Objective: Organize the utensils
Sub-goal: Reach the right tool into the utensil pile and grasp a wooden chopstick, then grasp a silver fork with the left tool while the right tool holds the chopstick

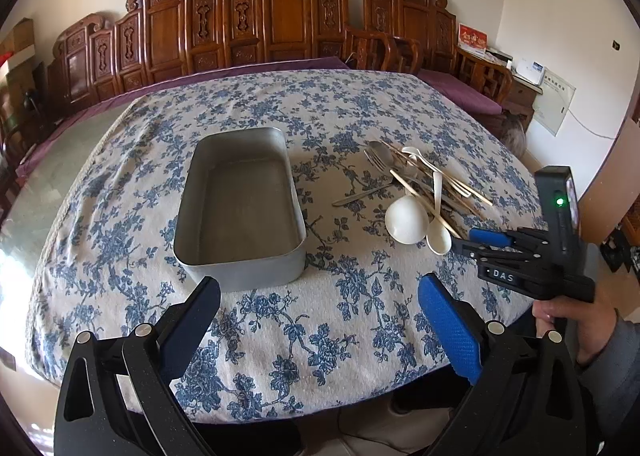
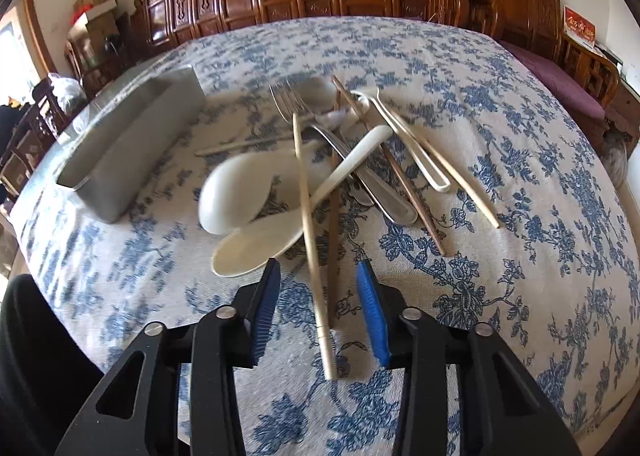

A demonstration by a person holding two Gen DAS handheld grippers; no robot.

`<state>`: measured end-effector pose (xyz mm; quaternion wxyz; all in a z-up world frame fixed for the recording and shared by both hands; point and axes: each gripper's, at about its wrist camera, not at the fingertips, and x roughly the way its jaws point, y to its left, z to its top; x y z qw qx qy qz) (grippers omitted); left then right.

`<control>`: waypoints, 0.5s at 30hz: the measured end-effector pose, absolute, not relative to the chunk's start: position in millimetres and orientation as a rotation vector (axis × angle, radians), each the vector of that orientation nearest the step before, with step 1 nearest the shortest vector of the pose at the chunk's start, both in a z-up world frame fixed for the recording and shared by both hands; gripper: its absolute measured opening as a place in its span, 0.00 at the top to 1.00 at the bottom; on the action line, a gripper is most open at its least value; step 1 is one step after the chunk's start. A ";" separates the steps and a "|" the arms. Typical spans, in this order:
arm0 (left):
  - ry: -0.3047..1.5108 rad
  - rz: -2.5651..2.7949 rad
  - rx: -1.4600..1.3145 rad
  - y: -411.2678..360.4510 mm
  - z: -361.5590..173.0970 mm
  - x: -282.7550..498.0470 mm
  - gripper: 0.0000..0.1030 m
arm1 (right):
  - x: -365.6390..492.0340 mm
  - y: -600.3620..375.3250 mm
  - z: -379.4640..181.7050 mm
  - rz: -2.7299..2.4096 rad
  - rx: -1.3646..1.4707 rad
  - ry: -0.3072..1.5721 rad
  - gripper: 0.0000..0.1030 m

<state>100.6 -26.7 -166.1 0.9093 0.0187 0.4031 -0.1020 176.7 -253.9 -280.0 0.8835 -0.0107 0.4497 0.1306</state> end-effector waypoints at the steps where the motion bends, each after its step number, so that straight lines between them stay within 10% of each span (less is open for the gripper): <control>1: 0.834 -0.212 0.035 -26.1 -167.3 100.8 0.07 | 176.1 -252.4 -280.7 0.268 -0.037 0.933 0.62; 5: 0.852 -0.218 0.017 -25.2 -172.7 105.3 0.07 | 173.3 -251.8 -281.9 0.285 -0.055 0.928 0.93; 15: 0.860 -0.252 0.025 -35.9 -172.4 125.9 0.07 | 159.6 -269.8 -232.4 0.344 0.027 0.817 0.94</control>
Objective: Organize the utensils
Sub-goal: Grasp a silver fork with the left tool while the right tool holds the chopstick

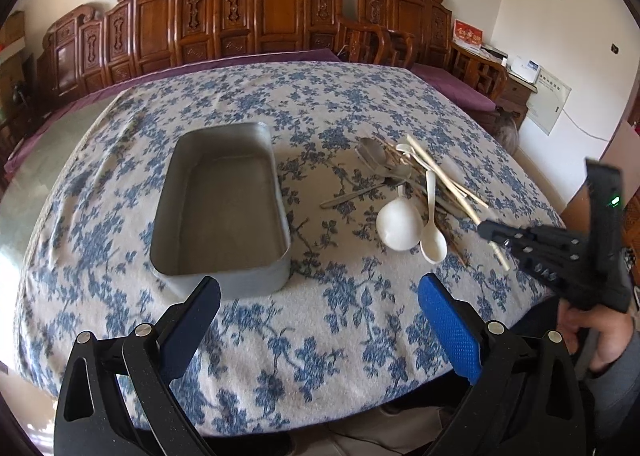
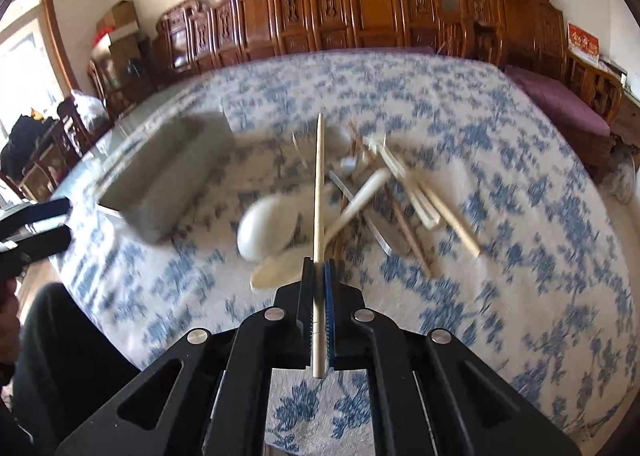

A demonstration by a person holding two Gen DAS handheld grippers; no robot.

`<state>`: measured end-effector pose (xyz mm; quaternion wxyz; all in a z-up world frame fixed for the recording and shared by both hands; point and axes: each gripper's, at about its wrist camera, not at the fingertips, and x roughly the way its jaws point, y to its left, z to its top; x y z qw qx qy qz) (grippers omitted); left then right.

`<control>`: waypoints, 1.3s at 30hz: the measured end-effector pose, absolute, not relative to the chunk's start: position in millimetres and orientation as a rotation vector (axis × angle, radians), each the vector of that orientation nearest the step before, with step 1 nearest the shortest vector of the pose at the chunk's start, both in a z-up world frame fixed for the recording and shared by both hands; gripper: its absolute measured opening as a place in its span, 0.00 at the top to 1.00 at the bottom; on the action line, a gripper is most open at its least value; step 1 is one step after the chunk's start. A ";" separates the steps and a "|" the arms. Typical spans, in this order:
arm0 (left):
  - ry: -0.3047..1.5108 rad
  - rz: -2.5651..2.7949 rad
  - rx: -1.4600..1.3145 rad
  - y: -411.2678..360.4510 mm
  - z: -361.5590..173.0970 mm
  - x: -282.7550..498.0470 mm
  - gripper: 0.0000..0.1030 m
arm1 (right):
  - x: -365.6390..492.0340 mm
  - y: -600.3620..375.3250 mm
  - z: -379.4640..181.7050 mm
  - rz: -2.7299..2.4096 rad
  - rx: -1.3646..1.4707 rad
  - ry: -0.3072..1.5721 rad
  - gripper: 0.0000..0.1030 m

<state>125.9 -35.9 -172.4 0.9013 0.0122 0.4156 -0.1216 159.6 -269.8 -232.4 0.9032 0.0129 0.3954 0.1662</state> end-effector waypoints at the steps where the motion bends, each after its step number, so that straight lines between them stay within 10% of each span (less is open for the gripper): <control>1: 0.858 -0.259 0.031 -39.7 -171.4 130.0 0.07 | 161.5 -270.8 -228.4 0.343 0.025 0.808 0.94; 39: 1.145 -0.464 0.354 -155.0 -255.2 299.9 0.72 | 231.7 -313.9 -241.4 0.287 0.128 0.811 0.94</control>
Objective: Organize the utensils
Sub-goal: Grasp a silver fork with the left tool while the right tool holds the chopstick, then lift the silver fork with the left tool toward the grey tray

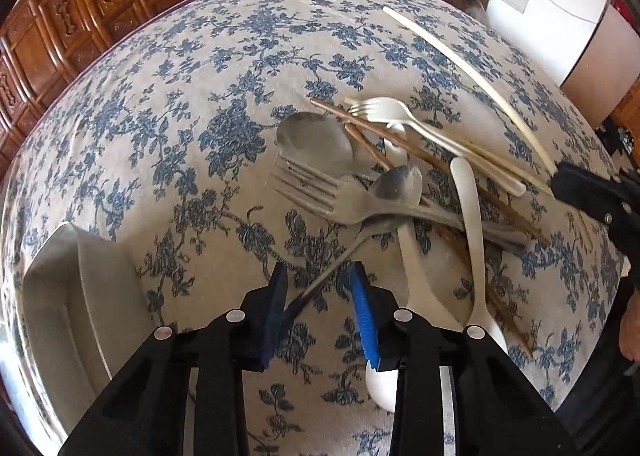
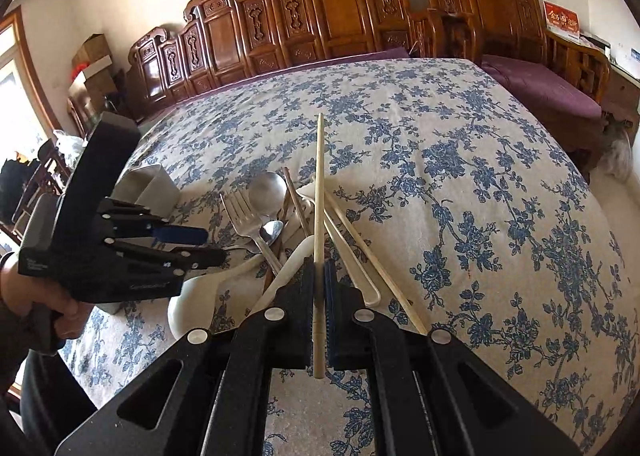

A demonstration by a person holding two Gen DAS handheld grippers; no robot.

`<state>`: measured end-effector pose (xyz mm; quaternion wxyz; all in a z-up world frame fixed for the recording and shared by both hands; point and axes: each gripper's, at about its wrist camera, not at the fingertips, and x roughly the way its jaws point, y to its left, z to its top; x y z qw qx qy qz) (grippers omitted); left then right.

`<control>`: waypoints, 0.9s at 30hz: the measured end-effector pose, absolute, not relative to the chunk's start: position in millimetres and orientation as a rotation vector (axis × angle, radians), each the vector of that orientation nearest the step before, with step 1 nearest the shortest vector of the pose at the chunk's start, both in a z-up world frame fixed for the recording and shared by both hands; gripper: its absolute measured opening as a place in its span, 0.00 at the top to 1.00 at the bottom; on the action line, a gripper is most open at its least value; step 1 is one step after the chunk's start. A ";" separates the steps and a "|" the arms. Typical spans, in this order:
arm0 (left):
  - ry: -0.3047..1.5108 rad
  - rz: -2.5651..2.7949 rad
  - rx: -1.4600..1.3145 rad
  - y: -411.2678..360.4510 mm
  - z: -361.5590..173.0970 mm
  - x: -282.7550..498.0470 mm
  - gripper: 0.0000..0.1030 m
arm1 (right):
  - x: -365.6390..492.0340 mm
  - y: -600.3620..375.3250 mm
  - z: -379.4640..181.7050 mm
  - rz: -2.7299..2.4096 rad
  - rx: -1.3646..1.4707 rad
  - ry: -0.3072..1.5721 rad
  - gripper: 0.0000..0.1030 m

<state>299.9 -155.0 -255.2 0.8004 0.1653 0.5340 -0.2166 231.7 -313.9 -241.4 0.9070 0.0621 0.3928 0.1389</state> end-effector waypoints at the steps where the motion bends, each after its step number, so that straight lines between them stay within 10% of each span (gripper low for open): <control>1: 1.144 -0.472 0.355 -156.4 -255.0 300.8 0.74 | 232.0 -313.8 -241.5 0.287 0.128 0.813 0.94; 11: 1.181 -0.527 0.440 -175.3 -253.3 295.8 0.98 | 231.7 -311.8 -240.7 0.289 0.121 0.814 0.94; 27: 1.130 -0.468 0.339 -141.0 -235.8 273.0 1.00 | 231.9 -300.5 -241.5 0.301 0.086 0.819 0.94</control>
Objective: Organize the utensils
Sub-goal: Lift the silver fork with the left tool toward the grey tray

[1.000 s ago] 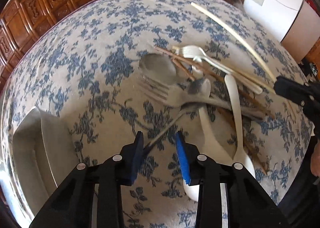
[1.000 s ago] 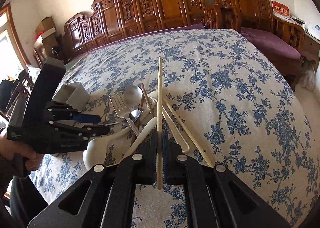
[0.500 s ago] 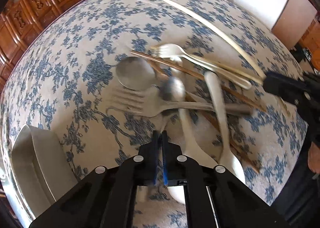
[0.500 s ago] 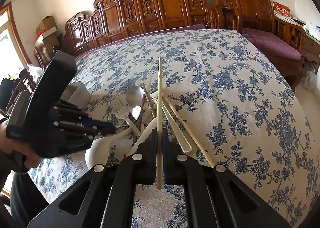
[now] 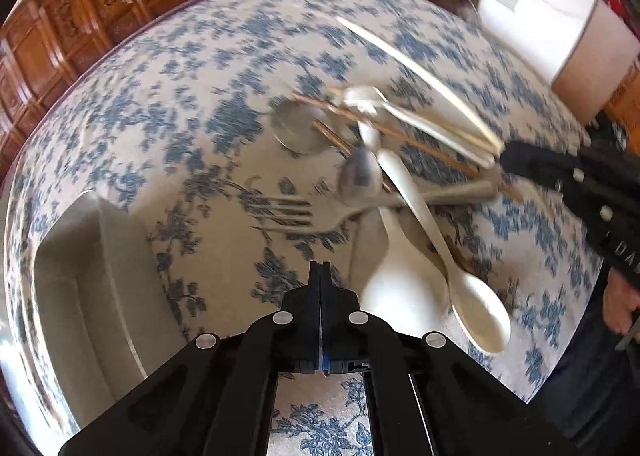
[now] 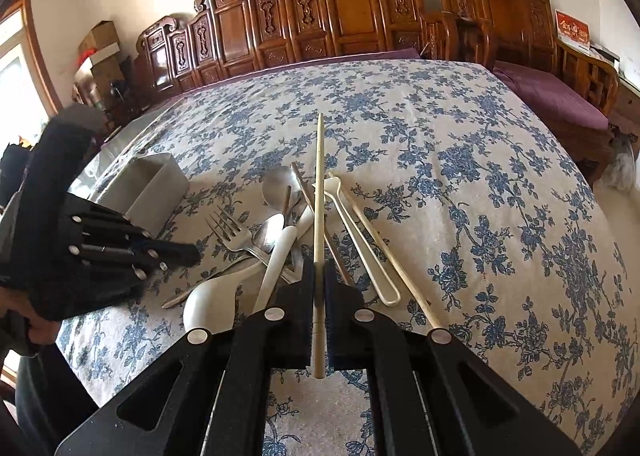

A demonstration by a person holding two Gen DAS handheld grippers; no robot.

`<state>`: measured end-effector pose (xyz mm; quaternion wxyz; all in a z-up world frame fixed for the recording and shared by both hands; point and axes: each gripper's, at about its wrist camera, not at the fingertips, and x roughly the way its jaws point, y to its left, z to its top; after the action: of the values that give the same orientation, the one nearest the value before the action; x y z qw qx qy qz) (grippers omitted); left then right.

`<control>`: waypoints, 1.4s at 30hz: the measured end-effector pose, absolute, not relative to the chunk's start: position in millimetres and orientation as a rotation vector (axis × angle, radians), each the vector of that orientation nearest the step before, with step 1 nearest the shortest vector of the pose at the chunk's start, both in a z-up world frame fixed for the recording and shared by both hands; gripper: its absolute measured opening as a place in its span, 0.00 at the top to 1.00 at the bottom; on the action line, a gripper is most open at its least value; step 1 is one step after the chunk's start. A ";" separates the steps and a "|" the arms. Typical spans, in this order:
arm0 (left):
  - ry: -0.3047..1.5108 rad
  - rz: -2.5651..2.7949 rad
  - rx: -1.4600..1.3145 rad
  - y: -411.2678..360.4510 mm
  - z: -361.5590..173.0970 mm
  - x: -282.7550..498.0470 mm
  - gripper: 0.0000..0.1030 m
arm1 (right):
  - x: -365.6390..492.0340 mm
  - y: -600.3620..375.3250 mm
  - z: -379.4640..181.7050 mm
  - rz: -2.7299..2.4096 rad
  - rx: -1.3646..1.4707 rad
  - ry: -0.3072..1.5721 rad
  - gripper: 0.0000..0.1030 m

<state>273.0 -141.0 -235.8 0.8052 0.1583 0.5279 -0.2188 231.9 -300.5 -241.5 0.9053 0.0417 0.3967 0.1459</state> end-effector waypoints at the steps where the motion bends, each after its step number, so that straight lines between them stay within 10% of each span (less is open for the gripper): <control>1: 1.117 -0.459 0.306 -137.4 -231.8 275.8 1.00 | 231.7 -300.8 -241.4 0.300 0.088 0.819 0.94; 6: 1.054 -0.390 0.225 -128.8 -220.9 291.3 0.93 | 232.1 -300.3 -242.1 0.296 0.081 0.820 0.94; 9: 1.043 -0.354 0.180 -123.9 -221.2 300.5 0.59 | 232.3 -302.0 -242.7 0.292 0.086 0.820 0.94; 18: 1.128 -0.327 0.009 -117.4 -247.4 324.2 0.65 | 232.9 -307.2 -241.9 0.284 0.101 0.818 0.94; 25: 1.102 -0.329 -0.035 -113.4 -241.6 323.9 0.95 | 233.3 -307.6 -241.3 0.287 0.104 0.811 0.94; 42: 0.784 -0.258 0.061 -104.8 -126.5 303.2 1.00 | 227.0 -297.3 -232.4 0.299 0.093 0.783 0.94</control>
<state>303.2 -104.8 -126.5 0.9156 0.0298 0.3809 -0.1254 227.0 -297.3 -232.4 0.9125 0.0453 0.3799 0.1451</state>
